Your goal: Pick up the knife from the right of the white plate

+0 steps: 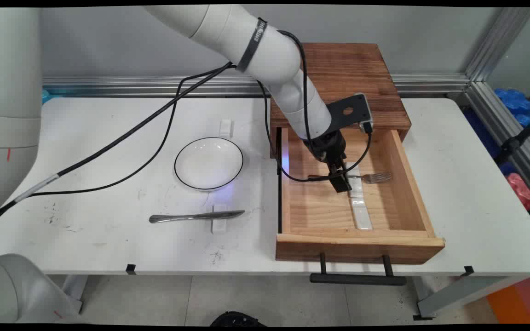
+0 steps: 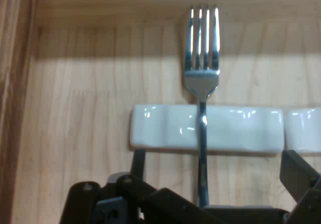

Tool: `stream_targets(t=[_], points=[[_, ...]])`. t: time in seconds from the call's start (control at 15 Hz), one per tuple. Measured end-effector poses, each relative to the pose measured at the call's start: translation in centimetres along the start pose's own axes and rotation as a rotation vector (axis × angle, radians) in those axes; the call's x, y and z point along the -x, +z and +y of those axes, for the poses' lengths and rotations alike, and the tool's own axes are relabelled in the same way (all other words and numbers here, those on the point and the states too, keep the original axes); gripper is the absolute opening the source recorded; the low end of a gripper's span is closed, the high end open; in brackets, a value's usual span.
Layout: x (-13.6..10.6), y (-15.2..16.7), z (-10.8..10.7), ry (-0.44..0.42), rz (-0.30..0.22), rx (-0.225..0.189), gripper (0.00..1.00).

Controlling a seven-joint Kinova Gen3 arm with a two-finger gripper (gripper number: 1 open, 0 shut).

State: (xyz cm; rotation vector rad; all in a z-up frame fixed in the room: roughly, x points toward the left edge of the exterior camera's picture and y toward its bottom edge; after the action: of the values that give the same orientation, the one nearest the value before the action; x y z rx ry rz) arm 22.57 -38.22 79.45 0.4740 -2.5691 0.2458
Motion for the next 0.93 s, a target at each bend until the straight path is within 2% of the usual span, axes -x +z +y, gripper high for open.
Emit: stream_targets(t=[0.33, 0.93], points=[[-0.4, -2.2, 0.3, 0.004, 0.022, 0.008, 1.00], [-0.2, -10.0, 0.8, 0.004, 0.039, 0.003, 1.00]])
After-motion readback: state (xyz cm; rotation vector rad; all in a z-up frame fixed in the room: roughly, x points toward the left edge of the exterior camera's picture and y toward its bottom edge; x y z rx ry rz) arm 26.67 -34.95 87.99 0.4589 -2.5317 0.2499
